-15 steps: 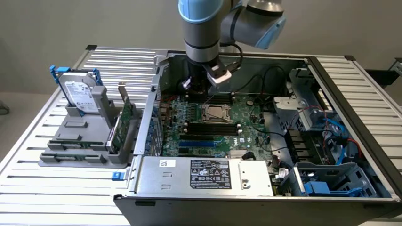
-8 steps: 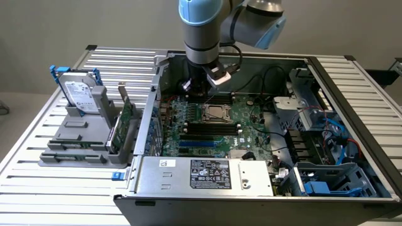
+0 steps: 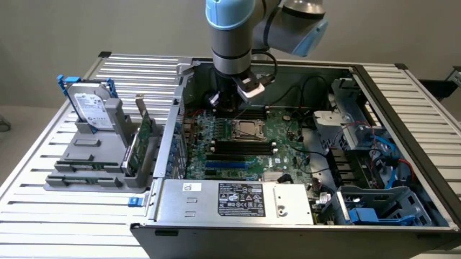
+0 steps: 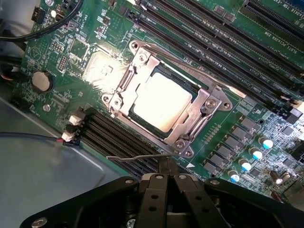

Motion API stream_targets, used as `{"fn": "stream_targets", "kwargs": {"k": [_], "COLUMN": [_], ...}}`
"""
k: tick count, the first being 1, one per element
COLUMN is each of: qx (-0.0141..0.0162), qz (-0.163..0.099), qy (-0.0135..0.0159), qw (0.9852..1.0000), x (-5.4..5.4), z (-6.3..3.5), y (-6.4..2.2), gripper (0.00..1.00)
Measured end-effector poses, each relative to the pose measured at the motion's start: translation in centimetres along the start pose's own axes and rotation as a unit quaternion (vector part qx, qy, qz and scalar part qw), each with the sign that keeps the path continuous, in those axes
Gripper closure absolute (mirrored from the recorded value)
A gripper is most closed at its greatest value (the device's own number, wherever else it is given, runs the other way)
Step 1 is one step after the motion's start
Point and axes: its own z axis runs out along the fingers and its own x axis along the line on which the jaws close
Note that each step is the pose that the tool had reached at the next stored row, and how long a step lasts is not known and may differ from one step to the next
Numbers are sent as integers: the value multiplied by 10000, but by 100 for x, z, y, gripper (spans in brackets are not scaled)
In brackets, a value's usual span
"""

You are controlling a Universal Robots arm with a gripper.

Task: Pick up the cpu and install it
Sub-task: 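Install the first cpu locking lever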

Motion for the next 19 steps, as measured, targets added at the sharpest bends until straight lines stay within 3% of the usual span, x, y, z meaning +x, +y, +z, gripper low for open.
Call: {"fn": "stream_targets", "kwargs": {"k": [5,19], "qx": [-41,-50], "qz": [-4,-5], "qy": [-26,-30], "qw": [10000,10000], "x": [13,49], "z": [20,50], "y": [-6,-17], "gripper": [89,89]}}
